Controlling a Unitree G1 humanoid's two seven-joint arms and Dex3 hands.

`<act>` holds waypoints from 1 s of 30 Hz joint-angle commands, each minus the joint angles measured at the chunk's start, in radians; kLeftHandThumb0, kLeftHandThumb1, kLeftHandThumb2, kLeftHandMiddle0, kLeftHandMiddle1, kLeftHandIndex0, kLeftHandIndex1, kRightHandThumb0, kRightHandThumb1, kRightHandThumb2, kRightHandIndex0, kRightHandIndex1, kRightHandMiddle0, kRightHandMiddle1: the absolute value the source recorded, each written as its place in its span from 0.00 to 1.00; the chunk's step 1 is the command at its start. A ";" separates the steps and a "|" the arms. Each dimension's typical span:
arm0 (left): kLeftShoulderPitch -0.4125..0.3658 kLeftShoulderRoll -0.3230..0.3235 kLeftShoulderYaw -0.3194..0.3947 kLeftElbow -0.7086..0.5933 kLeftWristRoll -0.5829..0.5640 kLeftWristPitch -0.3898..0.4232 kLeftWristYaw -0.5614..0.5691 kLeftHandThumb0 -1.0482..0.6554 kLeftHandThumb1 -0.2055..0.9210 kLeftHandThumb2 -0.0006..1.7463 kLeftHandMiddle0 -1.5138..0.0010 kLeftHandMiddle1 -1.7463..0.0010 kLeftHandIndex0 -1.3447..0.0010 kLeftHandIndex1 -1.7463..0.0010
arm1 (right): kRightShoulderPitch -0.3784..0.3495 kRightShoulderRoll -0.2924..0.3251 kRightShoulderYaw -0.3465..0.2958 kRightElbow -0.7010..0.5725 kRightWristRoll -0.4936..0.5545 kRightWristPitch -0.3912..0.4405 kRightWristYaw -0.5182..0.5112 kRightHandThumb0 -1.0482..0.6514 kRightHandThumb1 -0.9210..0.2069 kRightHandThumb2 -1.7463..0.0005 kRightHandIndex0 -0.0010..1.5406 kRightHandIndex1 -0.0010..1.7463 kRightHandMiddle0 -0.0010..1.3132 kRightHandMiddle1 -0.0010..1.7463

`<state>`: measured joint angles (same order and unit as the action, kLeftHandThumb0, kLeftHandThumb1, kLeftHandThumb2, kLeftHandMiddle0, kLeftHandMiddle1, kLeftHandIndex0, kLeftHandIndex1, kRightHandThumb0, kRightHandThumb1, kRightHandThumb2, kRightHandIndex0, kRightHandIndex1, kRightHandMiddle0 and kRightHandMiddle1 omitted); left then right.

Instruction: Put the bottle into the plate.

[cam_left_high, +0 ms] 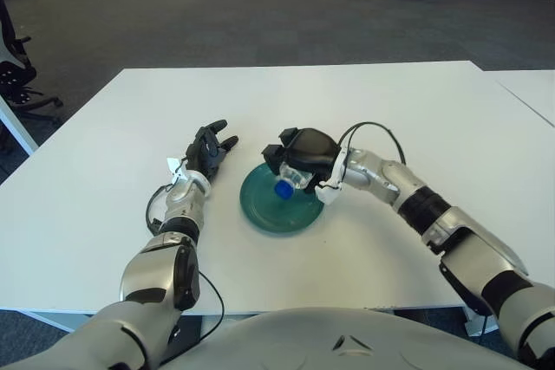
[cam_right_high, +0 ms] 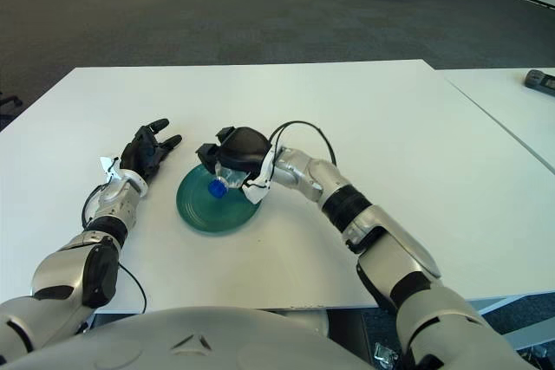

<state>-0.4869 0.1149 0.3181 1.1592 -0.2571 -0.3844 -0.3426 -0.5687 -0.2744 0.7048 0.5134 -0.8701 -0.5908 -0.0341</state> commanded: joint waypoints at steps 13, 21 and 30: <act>-0.008 -0.002 -0.004 0.040 0.013 0.032 0.033 0.09 1.00 0.56 0.72 0.65 0.87 0.37 | 0.008 0.069 -0.003 -0.015 -0.013 -0.005 -0.045 0.62 0.77 0.07 0.52 1.00 0.44 1.00; -0.010 -0.008 -0.007 0.039 0.013 0.030 0.039 0.08 1.00 0.55 0.72 0.66 0.87 0.37 | 0.022 0.104 0.007 0.009 0.011 -0.019 -0.028 0.62 0.80 0.05 0.54 1.00 0.46 1.00; -0.024 -0.009 0.019 0.064 -0.012 0.051 0.037 0.08 1.00 0.55 0.71 0.64 0.86 0.37 | 0.019 0.149 -0.013 0.109 0.104 -0.150 -0.061 0.57 0.55 0.27 0.36 0.99 0.40 0.94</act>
<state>-0.5057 0.1108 0.3232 1.1834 -0.2626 -0.3775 -0.3151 -0.5266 -0.1413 0.7119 0.5902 -0.8046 -0.6914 -0.0549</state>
